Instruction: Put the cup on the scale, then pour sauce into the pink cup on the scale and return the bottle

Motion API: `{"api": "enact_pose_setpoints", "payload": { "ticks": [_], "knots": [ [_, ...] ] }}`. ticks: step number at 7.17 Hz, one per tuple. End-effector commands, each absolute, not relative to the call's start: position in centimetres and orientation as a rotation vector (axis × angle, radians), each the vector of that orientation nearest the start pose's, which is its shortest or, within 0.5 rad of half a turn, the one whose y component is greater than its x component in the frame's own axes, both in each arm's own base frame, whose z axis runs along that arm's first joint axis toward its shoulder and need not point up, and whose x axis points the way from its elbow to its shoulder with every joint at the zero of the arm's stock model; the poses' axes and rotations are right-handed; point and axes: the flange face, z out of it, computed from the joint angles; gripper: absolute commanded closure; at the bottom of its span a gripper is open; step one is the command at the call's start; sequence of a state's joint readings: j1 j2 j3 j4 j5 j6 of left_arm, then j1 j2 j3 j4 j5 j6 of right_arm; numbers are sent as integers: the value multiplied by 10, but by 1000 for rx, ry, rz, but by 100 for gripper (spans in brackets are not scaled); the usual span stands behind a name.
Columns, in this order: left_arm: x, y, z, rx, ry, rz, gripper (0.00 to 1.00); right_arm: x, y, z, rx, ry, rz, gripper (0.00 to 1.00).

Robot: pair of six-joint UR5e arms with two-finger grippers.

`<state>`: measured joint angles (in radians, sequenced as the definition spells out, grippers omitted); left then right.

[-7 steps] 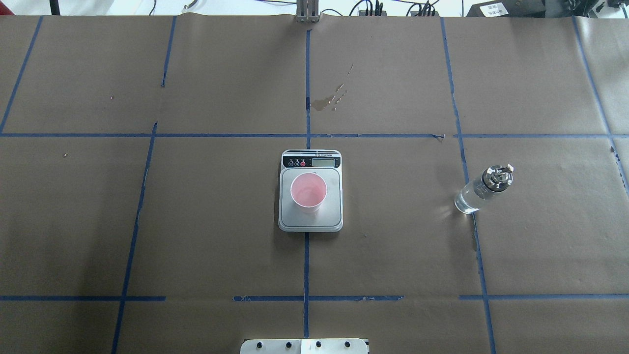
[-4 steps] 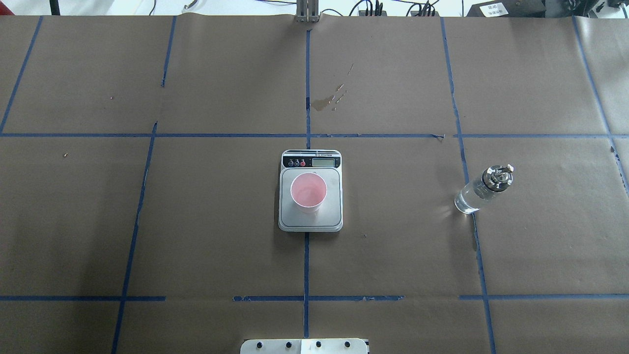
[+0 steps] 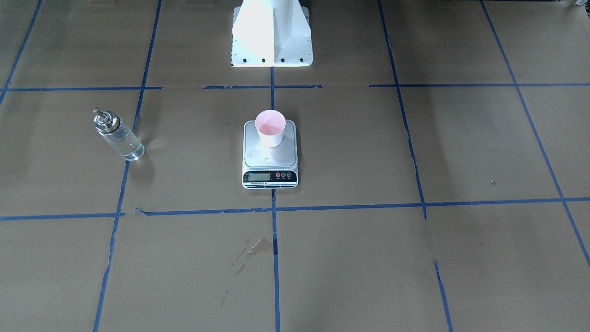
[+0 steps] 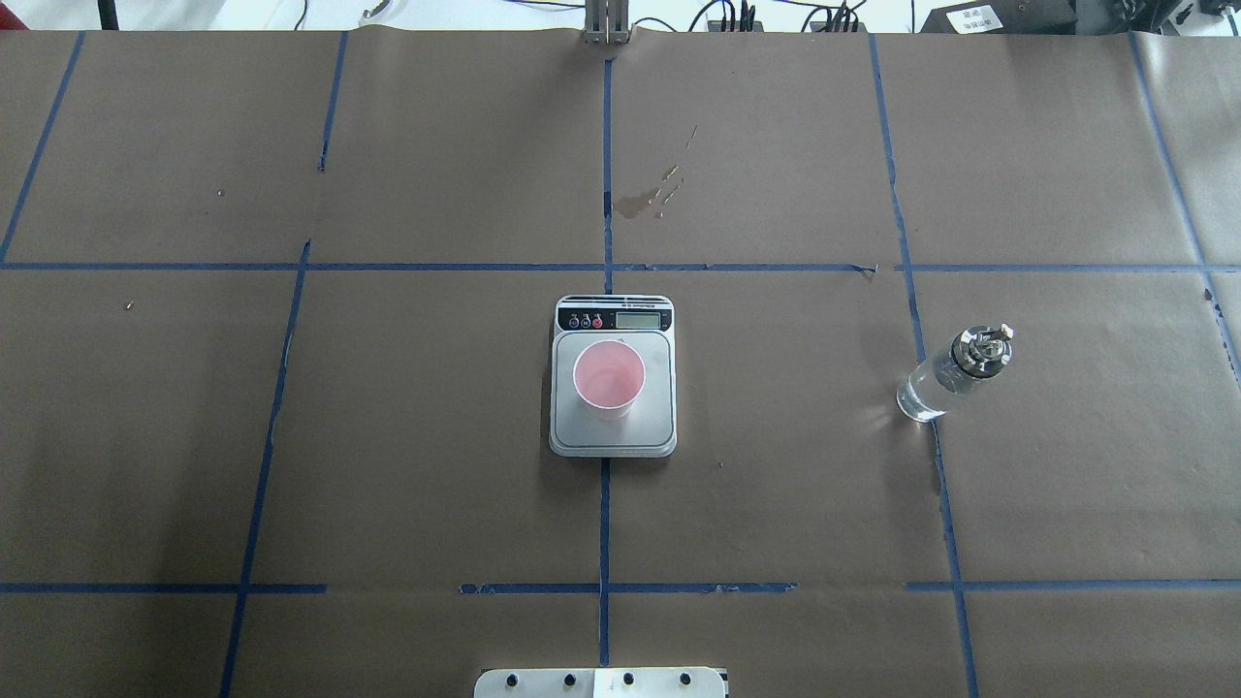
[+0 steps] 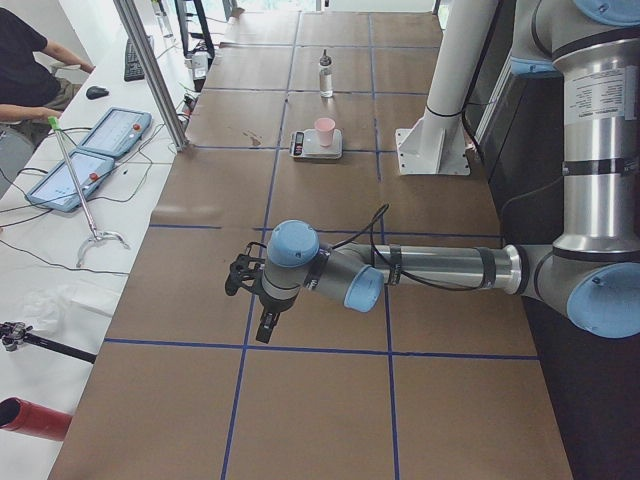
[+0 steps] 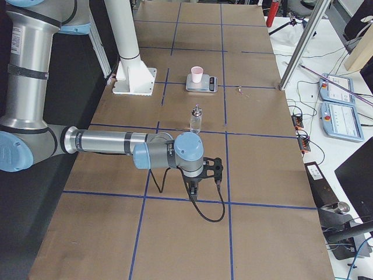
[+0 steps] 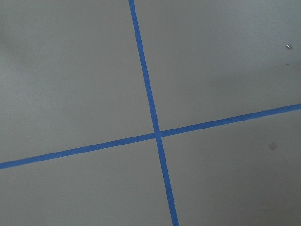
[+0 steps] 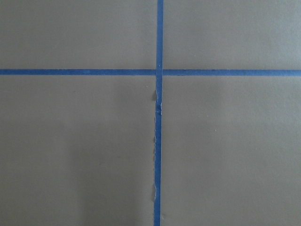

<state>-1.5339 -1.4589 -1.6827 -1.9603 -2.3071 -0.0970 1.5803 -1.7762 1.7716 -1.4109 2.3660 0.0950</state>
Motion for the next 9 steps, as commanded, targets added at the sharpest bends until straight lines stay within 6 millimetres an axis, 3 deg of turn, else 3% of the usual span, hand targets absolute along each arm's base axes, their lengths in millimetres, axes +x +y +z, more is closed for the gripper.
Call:
{"api": "enact_pose_setpoints", "payload": {
  "ticks": [1,5,9],
  "knots": [
    [-49,-466,616,320,750,85,0,68,-417,627,159,-798,44,0],
    [-48,-468,616,318,751,86,0,75,-466,593,101,-794,72,0],
    [-49,-468,618,317,750,85,0,75,-461,605,84,-792,79,0]
  ]
}}
